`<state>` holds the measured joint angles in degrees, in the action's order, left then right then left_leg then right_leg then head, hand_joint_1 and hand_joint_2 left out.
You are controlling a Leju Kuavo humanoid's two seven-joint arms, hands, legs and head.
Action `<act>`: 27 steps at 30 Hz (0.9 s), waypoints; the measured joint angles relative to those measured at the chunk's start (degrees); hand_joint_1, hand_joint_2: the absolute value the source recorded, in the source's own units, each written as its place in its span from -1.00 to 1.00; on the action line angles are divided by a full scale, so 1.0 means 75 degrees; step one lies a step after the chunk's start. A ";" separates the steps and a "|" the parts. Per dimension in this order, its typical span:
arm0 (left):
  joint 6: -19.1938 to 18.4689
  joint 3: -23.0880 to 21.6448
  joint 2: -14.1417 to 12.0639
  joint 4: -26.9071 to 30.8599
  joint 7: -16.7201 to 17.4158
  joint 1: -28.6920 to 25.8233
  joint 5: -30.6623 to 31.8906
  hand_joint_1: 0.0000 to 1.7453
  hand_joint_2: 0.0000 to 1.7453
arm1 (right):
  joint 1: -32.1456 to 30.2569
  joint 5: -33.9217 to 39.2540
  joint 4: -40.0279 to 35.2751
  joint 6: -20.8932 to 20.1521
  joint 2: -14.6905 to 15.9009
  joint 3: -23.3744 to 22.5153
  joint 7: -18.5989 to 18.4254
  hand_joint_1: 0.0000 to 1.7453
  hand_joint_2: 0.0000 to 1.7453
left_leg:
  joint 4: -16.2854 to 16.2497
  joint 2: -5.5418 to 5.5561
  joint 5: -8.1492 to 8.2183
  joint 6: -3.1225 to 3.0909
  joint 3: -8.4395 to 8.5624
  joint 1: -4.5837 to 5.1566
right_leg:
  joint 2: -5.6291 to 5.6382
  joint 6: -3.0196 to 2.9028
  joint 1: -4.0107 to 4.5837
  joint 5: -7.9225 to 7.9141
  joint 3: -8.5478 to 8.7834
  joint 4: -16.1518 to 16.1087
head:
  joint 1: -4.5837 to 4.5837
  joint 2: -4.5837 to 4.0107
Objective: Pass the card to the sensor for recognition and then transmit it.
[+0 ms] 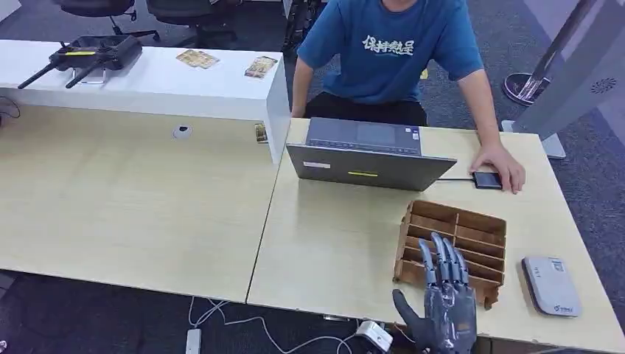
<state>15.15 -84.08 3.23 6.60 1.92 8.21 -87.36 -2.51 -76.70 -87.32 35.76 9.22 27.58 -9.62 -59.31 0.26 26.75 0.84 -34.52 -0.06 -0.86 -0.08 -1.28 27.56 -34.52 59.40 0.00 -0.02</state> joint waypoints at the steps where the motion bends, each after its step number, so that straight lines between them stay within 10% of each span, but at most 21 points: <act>1: 0.0000 0.0000 0.0003 0.0000 0.0003 0.0001 0.0006 -1.00 -1.00 | 0.0036 -0.0136 0.0058 -0.0035 -0.0006 0.0000 -0.0072 -1.00 1.00 | 0.0000 0.0000 0.0000 0.0000 0.0000 0.0000 | 0.0000 0.0000 0.0000 0.0000 0.0000 0.0000 | 0.0000 0.0000; 27: -0.0009 0.0000 0.0000 0.0000 0.0032 0.0003 0.0082 -1.00 -1.00 | 0.0676 0.0050 0.1142 -0.0498 -0.0233 0.0126 -0.0276 -1.00 1.00 | 0.0000 0.0000 0.0000 0.0000 -0.0001 0.0000 | 0.0000 0.0000 0.0000 0.0000 -0.0001 0.0000 | 0.0000 0.0000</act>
<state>15.08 -84.08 3.23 6.60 2.16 8.23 -86.75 2.56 -76.33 -78.75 32.02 7.48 28.52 -11.69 -59.31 0.26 26.75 0.84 -34.53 -0.06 -0.86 -0.09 -1.28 27.56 -34.53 59.40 0.00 -0.02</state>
